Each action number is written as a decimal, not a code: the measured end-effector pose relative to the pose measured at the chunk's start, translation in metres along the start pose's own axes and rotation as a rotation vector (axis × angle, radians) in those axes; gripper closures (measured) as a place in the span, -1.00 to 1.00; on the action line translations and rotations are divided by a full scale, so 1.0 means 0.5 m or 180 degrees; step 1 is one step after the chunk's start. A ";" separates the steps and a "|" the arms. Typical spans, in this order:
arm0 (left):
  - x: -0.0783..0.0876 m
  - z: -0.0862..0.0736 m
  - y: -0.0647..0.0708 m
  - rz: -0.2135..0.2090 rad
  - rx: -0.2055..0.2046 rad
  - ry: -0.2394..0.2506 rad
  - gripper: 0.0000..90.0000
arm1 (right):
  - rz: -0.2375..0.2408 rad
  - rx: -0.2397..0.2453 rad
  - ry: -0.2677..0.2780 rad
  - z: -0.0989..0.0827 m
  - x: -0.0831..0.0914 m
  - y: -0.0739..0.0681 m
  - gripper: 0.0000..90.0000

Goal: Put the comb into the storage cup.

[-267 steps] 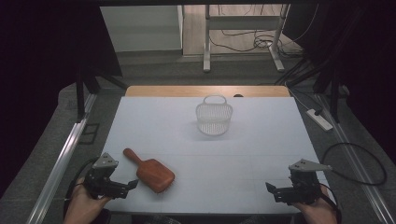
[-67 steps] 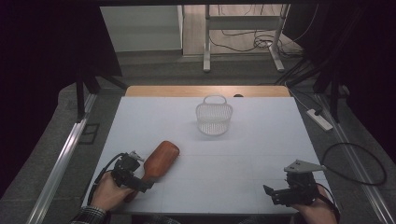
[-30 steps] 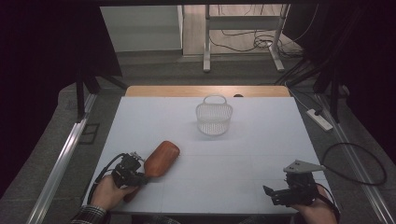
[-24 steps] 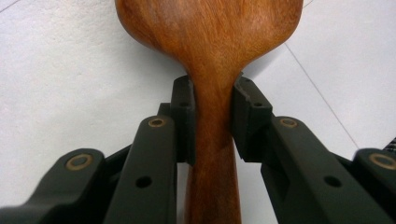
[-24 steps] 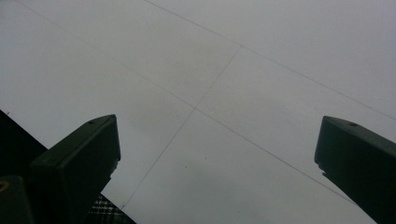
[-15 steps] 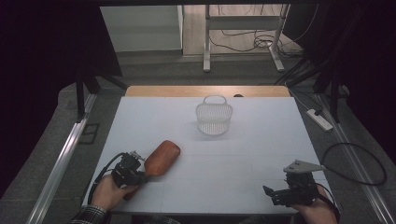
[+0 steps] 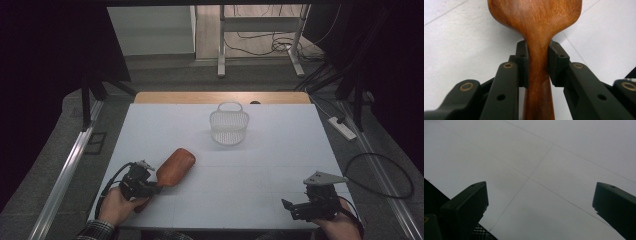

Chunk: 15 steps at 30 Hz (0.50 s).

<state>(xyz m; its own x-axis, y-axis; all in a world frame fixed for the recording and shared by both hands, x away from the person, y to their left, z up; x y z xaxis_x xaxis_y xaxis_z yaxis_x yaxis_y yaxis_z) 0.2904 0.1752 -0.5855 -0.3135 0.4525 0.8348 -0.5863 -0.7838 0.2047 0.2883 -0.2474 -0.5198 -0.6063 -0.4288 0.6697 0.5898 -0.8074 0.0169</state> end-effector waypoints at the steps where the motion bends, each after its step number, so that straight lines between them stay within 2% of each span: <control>1: 0.001 0.001 0.001 -0.0028 0.0007 0.0008 0.61 | 0.0000 -0.0001 0.0000 0.000 0.000 0.000 -0.99; 3: 0.000 0.004 0.005 -0.0080 0.0023 0.0030 0.61 | 0.0000 0.0000 0.0001 0.000 0.000 0.000 -0.99; 6: 0.001 0.009 0.010 -0.0074 -0.0011 0.0068 0.61 | 0.0000 -0.0003 0.0000 0.000 0.000 0.000 -0.99; 15: 0.010 0.032 0.033 -0.0182 -0.0098 0.0289 0.61 | 0.0000 0.0001 0.0001 0.000 0.000 0.000 -0.99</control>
<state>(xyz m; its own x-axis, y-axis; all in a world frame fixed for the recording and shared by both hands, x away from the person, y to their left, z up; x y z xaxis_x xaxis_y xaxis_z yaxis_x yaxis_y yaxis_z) 0.2911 0.1578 -0.5698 -0.3445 0.5340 0.7721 -0.6275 -0.7427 0.2337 0.2883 -0.2474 -0.5198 -0.6063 -0.4291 0.6695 0.5901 -0.8072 0.0171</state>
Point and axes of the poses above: each handheld gripper's, and its own axes: x roughly backward along the jaws, z roughly out of its top, y roughly to its right, the point moved 10 cm from there along -x, roughly forward along the jaws, and after that the axes turned 7 degrees about y, right-handed, at the moved point
